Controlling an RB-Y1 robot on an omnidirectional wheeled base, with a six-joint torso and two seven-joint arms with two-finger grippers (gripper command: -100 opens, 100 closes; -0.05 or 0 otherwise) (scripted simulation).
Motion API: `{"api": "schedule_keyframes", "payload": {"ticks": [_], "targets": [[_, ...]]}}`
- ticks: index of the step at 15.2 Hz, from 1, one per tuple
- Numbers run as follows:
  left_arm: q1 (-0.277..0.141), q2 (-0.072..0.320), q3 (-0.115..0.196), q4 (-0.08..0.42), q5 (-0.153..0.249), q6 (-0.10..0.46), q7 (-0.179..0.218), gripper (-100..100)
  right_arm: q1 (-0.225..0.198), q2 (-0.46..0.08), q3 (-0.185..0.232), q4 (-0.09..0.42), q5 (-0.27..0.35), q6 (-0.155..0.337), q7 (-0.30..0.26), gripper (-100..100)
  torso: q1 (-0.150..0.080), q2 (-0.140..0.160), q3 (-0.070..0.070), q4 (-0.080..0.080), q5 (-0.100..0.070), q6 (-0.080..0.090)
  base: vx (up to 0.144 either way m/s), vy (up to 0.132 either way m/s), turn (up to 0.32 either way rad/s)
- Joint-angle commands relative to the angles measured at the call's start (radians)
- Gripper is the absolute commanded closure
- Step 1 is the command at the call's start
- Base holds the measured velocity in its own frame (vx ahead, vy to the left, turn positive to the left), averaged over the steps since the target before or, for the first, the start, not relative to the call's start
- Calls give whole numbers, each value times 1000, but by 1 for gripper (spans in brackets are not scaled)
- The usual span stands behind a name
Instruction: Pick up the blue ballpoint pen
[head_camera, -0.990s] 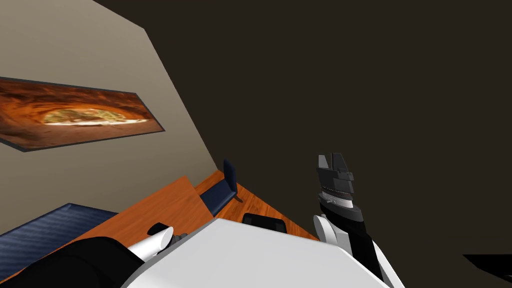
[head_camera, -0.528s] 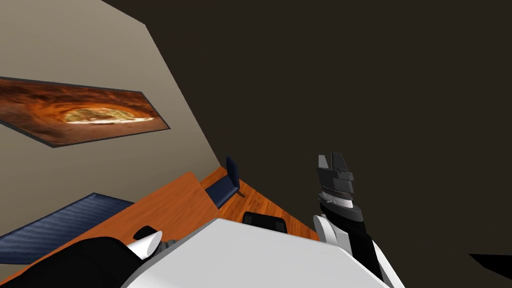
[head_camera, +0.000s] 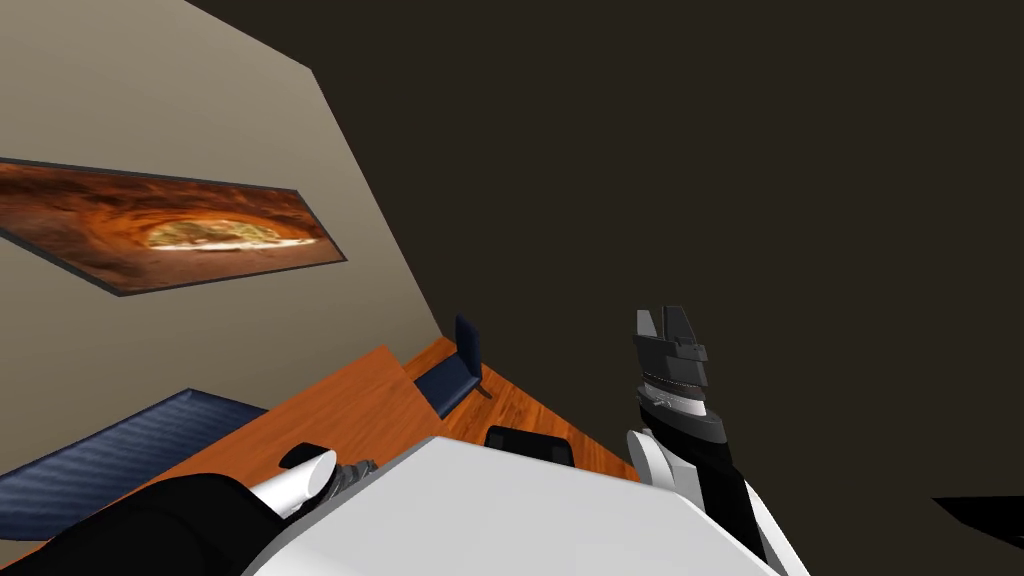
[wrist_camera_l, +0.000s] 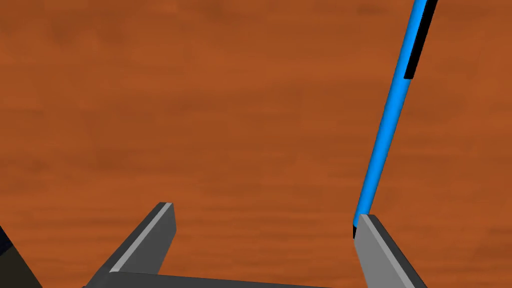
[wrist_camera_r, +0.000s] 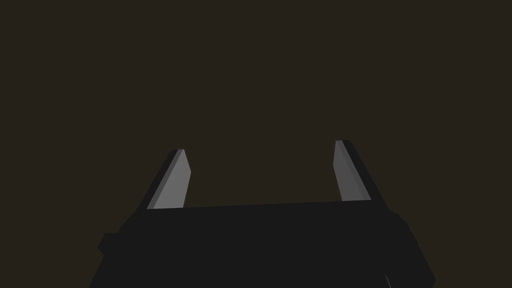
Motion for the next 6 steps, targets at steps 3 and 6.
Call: {"api": "schedule_keyframes", "payload": {"ticks": [3, 6], "targets": [[-26, -17, -21, 33, -28, -40, 15, -100, 0, 0, 0, 0, 0, 0, 0, 0, -2, 3, 2, 1, 0, 0, -14, 3, -16], [-14, -8, -10, 20, -9, -22, 2, 100, 0, 0, 0, 0, 0, 0, 0, 0, -2, 4, 3, 1, -1, 0, -3, -1, 15]]}}
